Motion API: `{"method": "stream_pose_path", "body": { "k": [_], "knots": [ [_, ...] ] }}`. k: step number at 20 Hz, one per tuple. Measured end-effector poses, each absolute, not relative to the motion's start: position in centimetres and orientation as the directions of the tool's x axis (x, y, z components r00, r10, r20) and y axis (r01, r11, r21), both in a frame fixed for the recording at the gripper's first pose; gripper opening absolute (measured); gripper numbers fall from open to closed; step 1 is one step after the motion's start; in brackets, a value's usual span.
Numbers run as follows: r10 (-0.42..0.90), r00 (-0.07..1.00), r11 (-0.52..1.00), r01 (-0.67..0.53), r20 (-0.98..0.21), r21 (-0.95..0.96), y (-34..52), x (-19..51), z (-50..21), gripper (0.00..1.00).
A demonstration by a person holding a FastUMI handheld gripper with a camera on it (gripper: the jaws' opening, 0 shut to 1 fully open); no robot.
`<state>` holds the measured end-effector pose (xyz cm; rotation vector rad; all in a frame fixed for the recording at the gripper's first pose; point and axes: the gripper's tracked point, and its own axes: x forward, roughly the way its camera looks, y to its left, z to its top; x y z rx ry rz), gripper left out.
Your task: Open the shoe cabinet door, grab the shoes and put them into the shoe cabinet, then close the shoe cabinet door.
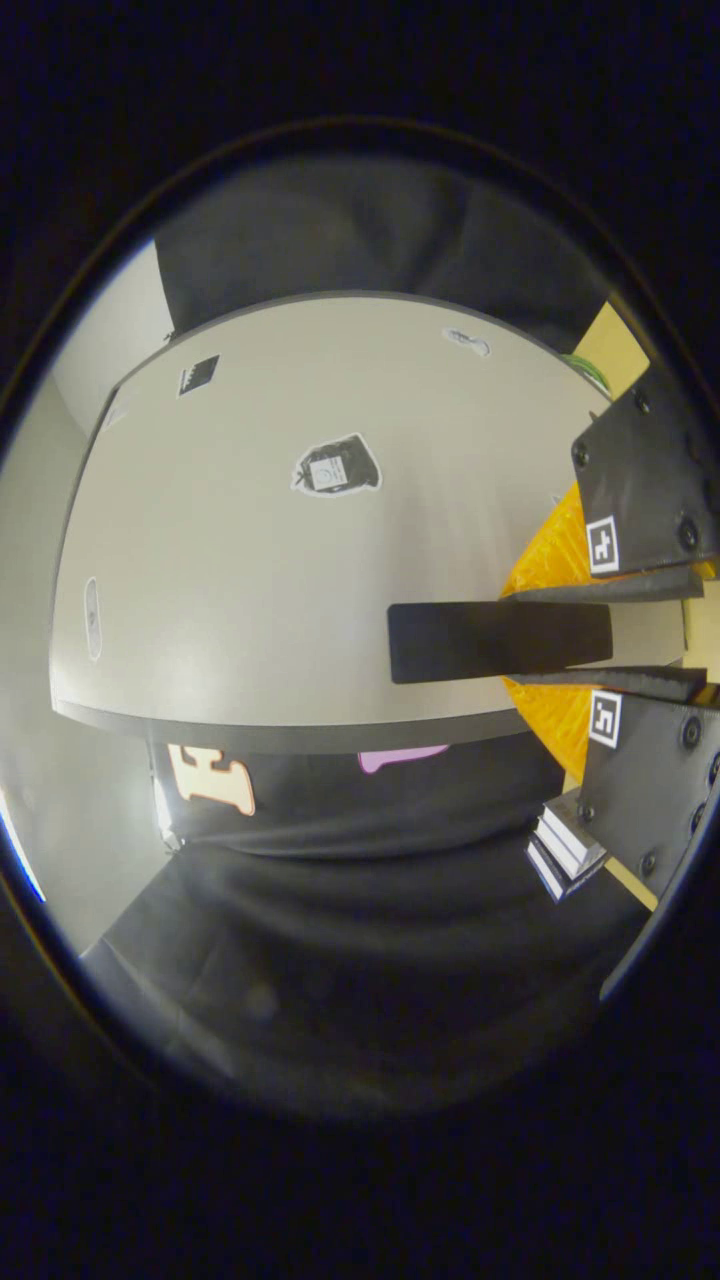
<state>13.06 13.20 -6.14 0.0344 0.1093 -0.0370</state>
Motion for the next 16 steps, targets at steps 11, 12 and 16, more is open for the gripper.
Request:
{"method": "stream_pose_path", "body": {
  "k": [11,12,16],
  "knots": [
    [0.196,0.971,0.980,-0.189,-0.139,0.060,9.4,3.7,-5.2,0.28],
    [0.220,0.966,0.975,-0.214,-0.139,0.061,8.9,3.0,-5.2,0.28],
    [0.301,0.942,0.953,-0.293,-0.147,0.076,6.6,0.2,-4.9,0.28]
  ]
}}
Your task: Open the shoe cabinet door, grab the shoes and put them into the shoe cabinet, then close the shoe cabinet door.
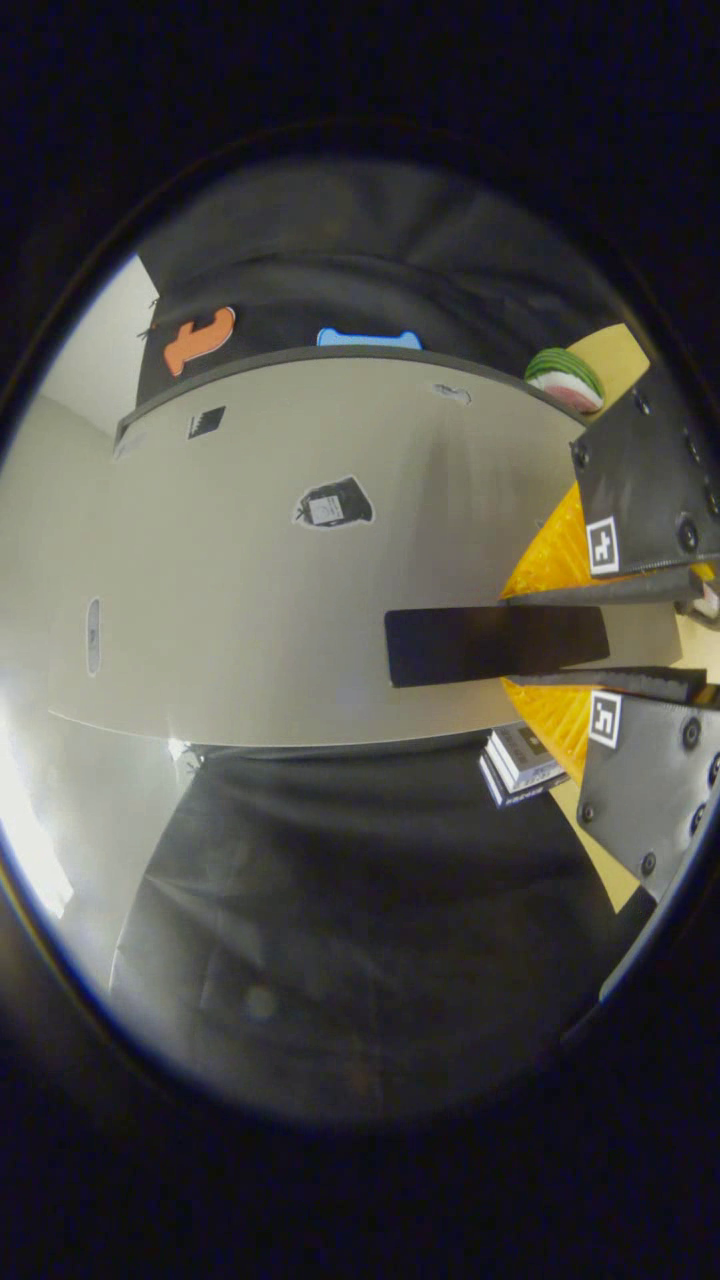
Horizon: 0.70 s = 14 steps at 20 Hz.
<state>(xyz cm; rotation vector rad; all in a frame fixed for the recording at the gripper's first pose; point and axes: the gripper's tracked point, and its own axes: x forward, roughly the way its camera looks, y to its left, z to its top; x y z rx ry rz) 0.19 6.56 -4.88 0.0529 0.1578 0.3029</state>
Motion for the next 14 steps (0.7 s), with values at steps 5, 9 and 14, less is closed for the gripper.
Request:
{"method": "stream_pose_path", "body": {
  "k": [5,9,14],
  "knots": [
    [0.324,0.933,0.945,-0.314,-0.157,0.088,2.7,-2.7,-4.5,0.28],
    [0.293,0.943,0.955,-0.282,-0.158,0.085,0.2,-3.9,-4.1,0.27],
    [0.249,0.956,0.968,-0.238,-0.157,0.084,-2.2,-6.0,-4.2,0.27]
  ]
}}
